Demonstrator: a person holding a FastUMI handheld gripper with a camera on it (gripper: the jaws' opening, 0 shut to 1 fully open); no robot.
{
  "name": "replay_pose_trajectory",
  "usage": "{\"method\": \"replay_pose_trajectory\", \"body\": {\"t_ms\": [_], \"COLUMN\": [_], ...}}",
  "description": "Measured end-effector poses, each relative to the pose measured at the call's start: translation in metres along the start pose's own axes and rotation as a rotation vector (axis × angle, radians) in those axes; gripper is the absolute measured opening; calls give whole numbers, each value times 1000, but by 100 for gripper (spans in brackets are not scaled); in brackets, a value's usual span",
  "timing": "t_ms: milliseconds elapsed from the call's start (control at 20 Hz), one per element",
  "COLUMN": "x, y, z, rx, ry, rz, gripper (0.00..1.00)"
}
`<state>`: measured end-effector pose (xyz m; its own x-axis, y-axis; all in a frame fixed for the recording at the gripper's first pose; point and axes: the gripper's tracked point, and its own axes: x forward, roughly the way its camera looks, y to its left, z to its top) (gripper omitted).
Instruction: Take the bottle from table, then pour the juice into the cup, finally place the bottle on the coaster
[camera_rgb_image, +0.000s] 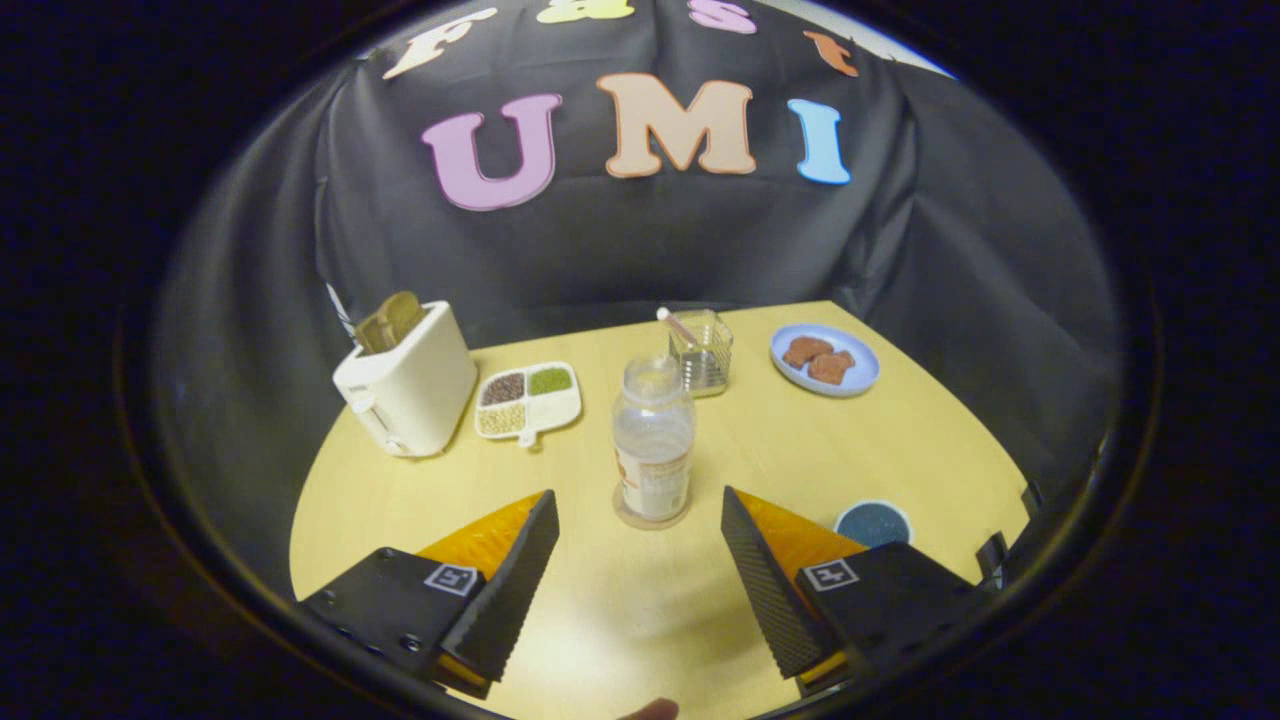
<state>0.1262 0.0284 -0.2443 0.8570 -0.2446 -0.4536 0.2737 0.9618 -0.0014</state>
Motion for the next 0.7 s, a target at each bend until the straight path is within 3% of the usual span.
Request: {"method": "replay_pose_trajectory", "body": {"t_ms": [250,500,700], "x": [-39,-69,-84], "y": [-17,-22,-40], "z": [74,122,150], "rx": [-97,-76,-69], "ry": [-124,-196,-262], "rz": [35,143,150], "gripper": [100,100,100]}}
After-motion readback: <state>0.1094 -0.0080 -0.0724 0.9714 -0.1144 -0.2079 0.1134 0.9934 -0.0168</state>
